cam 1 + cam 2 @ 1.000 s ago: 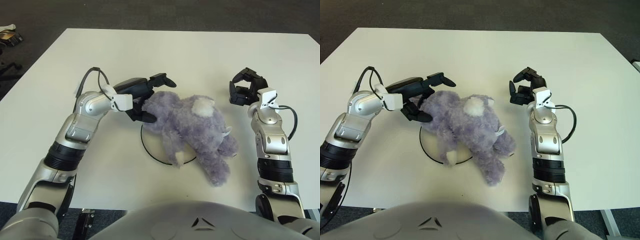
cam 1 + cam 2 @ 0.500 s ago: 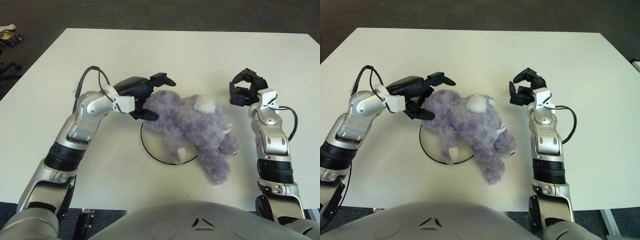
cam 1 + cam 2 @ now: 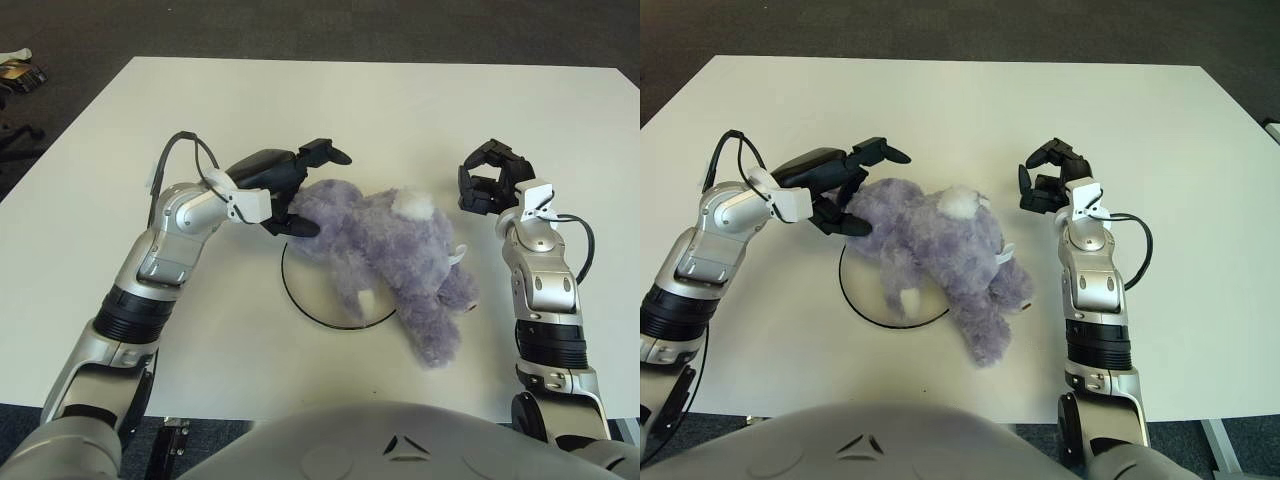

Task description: Put the doll into the plate.

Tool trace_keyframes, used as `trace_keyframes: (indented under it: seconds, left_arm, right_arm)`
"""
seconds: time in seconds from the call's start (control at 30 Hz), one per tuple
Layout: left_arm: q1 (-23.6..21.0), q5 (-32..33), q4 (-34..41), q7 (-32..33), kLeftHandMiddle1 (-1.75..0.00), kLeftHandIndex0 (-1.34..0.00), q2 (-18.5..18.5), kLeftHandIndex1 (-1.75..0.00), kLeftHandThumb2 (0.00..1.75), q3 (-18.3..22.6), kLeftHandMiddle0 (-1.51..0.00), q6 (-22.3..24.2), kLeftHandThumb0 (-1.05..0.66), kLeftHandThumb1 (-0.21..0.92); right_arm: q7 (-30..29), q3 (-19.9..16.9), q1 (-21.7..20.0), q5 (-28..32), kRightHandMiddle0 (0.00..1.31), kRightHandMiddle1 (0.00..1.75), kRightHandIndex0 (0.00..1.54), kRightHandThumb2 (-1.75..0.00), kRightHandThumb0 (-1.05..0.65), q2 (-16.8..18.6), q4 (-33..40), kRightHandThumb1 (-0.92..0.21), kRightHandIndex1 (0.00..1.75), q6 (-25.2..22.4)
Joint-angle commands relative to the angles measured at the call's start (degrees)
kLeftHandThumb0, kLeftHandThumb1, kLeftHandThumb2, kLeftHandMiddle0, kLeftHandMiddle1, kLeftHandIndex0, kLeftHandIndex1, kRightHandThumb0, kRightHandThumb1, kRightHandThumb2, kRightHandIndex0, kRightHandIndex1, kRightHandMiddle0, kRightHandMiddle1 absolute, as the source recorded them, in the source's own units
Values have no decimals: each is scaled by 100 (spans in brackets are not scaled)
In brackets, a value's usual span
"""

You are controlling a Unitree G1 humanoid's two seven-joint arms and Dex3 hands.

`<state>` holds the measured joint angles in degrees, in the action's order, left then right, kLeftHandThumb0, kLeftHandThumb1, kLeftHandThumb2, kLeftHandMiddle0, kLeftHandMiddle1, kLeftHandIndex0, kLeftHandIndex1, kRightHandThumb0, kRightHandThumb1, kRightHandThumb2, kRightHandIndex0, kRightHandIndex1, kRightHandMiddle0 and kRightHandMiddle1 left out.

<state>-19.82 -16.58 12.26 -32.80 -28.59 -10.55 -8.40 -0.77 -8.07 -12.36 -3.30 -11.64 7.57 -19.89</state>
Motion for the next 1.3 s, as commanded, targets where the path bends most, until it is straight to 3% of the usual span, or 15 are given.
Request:
trace_keyframes:
  seconds: [0.0, 0.1, 0.37, 0.7, 0.83, 0.9, 0.97, 1.13, 1.27]
  left_arm:
    - [-2, 44, -120, 378, -135, 0, 228, -119, 88, 152, -41, 99, -76, 42]
    - [-76, 260, -148, 433, -129, -5, 357, -132, 97, 278, -38, 381, -69, 37]
    - [-233, 758, 110, 349, -151, -16, 409, -146, 105, 572, -47, 1029, -58, 36]
    - [-387, 1483, 248, 279, -143, -15, 445, -152, 114, 841, -42, 1582, -45, 34]
    - [-699, 1882, 23, 50, -142, -14, 282, -153, 116, 1061, -43, 1741, -42, 34]
    - [-845, 2090, -10, -74, -149, -12, 211, -153, 97, 1153, -46, 1904, -3, 49]
    - [-888, 2229, 47, -113, -152, -12, 195, -153, 77, 1203, -46, 2037, 20, 63]
    - [-903, 2705, 246, -105, -156, -13, 224, -154, 55, 1382, -41, 2622, 33, 79]
    - [-1126, 3415, 314, -209, -157, -14, 177, -154, 47, 1623, -39, 3415, 34, 85]
  right_arm:
    - [42, -81, 26, 85, 54, 175, 117, -121, -45, -31, 74, -40, 175, -61]
    - [65, -104, 19, 96, 55, 175, 116, -121, -45, -42, 53, -40, 175, -49]
    - [112, -149, -4, 119, 54, 175, 117, -121, -45, -61, 3, -40, 175, -79]
    - [187, -193, -49, 143, 54, 175, 119, -120, -45, -87, -54, -41, 175, -167]
    - [231, -216, -83, 184, 54, 175, 120, -120, -45, -94, -96, -41, 175, -211]
    - [267, -236, -106, 223, 54, 175, 120, -120, -45, -96, -129, -41, 175, -227]
    - [288, -249, -122, 250, 54, 175, 120, -120, -45, -106, -156, -41, 175, -234]
    - [294, -252, -161, 274, 54, 175, 120, -120, -45, -146, -257, -41, 175, -214]
    - [293, -258, -194, 291, 53, 175, 120, -119, -45, -174, -342, -41, 175, -203]
